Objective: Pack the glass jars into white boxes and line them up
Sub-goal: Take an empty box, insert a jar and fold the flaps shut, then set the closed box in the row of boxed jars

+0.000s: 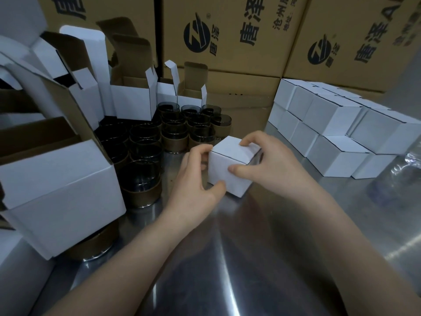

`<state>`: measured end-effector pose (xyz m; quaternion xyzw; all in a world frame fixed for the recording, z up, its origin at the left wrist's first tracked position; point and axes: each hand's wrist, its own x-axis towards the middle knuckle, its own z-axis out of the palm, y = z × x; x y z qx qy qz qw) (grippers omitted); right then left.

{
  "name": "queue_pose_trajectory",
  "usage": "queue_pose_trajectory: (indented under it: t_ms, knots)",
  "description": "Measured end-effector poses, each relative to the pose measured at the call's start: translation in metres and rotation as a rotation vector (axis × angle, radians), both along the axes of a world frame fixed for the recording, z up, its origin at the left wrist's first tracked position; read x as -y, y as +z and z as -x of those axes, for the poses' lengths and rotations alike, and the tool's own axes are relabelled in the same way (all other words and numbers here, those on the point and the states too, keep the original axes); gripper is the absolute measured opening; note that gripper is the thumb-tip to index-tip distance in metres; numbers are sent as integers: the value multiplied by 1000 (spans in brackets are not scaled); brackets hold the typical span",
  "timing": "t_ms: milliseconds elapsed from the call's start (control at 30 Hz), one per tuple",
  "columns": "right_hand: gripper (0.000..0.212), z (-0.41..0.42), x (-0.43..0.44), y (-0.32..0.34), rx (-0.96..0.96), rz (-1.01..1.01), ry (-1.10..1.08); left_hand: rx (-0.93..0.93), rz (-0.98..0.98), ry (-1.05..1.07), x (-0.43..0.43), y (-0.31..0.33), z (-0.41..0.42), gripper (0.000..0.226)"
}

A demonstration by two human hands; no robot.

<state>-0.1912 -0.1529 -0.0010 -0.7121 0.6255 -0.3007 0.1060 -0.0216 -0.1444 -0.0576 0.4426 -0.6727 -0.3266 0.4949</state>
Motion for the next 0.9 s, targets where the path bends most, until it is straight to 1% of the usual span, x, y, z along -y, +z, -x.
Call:
queue_pose_trajectory:
  t_ms: [100, 167, 267, 400, 467, 600, 700, 900]
  knots:
    - [40, 14, -6, 6, 130, 91, -103, 46, 5, 3, 0, -3, 1, 56]
    - [38, 27, -11, 13, 235, 211, -192, 62, 4, 5, 0, -3, 2, 51]
    - [43, 54, -16, 24, 345, 392, -386, 94, 35, 0, 0, -4, 1, 38]
    - [51, 99, -12, 33, 397, 559, -601, 126, 57, 1, 0, -3, 1, 30]
    - [56, 118, -8, 33, 423, 586, -662, 126, 60, 1, -1, -2, 1, 29]
    - [61, 143, 2, 26, 444, 573, -722, 128, 51, -2, -1, 0, 1, 27]
    - [58, 153, 10, 19, 436, 545, -747, 119, 48, 0, -1, 0, 1, 26]
    - [62, 165, 21, 10, 383, 529, -756, 133, 56, 6, 1, -2, 1, 24]
